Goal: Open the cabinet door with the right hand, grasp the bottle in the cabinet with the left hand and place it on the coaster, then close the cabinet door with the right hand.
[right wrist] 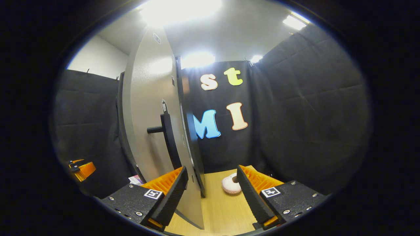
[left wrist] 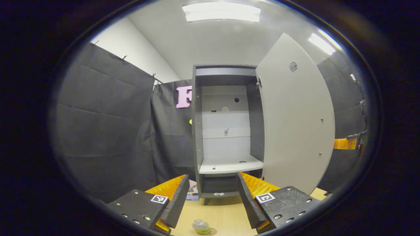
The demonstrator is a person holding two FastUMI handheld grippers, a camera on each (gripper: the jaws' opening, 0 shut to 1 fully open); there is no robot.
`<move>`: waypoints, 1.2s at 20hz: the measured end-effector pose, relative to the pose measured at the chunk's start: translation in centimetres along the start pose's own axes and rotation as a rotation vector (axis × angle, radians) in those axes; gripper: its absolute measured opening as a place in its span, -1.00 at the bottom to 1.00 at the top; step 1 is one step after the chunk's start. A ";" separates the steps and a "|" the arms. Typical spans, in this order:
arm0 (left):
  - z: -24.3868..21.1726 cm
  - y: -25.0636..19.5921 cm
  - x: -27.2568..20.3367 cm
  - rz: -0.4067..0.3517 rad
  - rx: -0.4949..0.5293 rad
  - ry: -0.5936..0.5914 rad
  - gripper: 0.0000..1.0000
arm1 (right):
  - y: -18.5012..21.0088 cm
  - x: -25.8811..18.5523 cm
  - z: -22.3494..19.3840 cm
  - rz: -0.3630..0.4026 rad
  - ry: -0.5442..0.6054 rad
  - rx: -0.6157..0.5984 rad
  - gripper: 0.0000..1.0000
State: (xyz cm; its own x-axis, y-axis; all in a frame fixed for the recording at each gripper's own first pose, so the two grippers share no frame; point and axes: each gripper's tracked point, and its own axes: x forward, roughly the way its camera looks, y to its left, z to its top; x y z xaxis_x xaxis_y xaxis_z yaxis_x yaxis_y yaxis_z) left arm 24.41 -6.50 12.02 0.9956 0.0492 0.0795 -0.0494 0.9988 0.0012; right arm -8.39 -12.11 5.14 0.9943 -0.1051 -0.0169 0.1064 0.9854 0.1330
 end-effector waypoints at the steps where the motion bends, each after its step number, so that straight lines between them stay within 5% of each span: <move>1: 0.1 0.1 0.3 -0.013 0.005 -0.003 0.70 | 0.4 -0.2 -0.1 -0.013 0.003 -0.008 0.87; 15: -3.1 1.7 4.7 -0.160 -0.061 0.088 0.63 | 8.8 -1.3 -0.6 -0.164 -0.019 -0.014 0.87; 21: -3.7 2.9 6.0 -0.220 -0.064 0.085 0.53 | 14.8 -0.3 -0.9 -0.148 -0.052 -0.009 0.87; 23: -3.7 3.4 5.9 -0.225 -0.070 0.089 0.70 | 17.3 0.4 -1.0 -0.113 -0.048 0.005 0.80; 24: -3.6 3.7 6.0 -0.221 -0.069 0.083 0.53 | 18.6 0.9 -0.8 -0.091 -0.054 -0.001 0.80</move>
State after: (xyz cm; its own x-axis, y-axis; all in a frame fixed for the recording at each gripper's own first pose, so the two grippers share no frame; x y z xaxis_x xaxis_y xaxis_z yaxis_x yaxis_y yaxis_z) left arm 30.44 -2.53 8.92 0.9849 -0.1730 0.0025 0.1728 0.9832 -0.0594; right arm -5.55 6.20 6.84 0.9792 -0.2011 0.0249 0.1962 0.9715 0.1327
